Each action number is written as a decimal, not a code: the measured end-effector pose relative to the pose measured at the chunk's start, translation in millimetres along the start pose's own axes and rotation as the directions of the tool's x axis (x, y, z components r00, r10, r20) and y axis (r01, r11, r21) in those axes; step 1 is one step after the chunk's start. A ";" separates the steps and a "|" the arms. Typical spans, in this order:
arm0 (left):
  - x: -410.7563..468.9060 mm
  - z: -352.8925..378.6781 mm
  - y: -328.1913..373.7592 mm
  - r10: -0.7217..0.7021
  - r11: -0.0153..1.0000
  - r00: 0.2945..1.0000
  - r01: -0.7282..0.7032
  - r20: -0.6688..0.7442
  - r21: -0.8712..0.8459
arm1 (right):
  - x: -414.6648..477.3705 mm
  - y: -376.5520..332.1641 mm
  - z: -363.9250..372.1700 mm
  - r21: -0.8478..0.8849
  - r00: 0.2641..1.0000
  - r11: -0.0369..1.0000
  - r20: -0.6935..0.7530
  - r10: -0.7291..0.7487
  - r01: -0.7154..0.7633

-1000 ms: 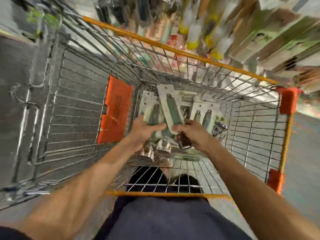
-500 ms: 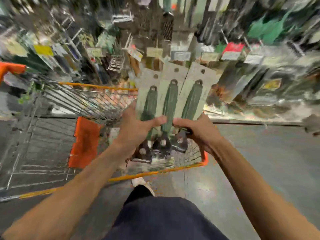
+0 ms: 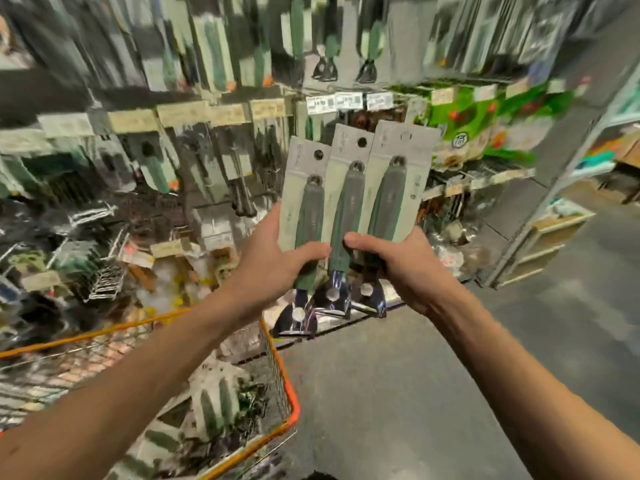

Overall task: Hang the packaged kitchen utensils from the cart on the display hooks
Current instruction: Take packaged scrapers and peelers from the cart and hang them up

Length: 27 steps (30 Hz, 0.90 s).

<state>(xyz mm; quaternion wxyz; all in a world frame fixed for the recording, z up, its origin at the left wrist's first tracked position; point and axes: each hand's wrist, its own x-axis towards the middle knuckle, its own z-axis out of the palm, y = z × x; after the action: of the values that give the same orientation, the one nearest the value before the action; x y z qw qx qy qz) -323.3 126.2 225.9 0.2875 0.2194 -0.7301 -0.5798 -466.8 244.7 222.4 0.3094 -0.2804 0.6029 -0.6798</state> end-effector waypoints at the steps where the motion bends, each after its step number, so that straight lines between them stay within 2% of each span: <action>1: 12.5 5.0 8.8 0.023 0.999 0.999 -0.024 0.034 0.028 | 10.1 -7.3 -9.4 -0.014 0.999 0.999 -0.017 -0.040 0.039; 5: 66.4 23.8 37.3 0.119 0.983 0.987 -0.132 0.111 0.127 | 55.6 -37.1 -43.1 -0.076 0.981 0.980 -0.043 -0.189 0.185; 8: 110.2 40.6 48.5 0.174 0.976 0.975 -0.189 0.135 0.112 | 90.0 -61.6 -68.1 -0.151 0.957 0.947 -0.020 -0.290 0.284; 12: 169.4 64.6 49.2 0.208 0.974 0.973 -0.216 0.099 0.073 | 147.7 -83.1 -107.1 -0.240 0.923 0.894 0.031 -0.382 0.378; 19: 279.6 90.3 49.0 0.190 0.980 0.981 -0.188 -0.037 0.058 | 263.2 -102.1 -151.1 -0.336 0.933 0.874 0.048 -0.356 0.351; 27: 367.2 97.3 58.9 0.175 0.984 0.969 -0.169 -0.176 0.047 | 354.8 -133.0 -163.5 -0.329 0.898 0.835 0.180 -0.402 0.440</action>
<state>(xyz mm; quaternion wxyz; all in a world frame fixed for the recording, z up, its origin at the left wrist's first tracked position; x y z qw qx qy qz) -659.3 -30.1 328.2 0.3979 0.2111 -0.7266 -0.5188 -832.2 92.0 338.4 0.1259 -0.4929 0.6241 -0.5930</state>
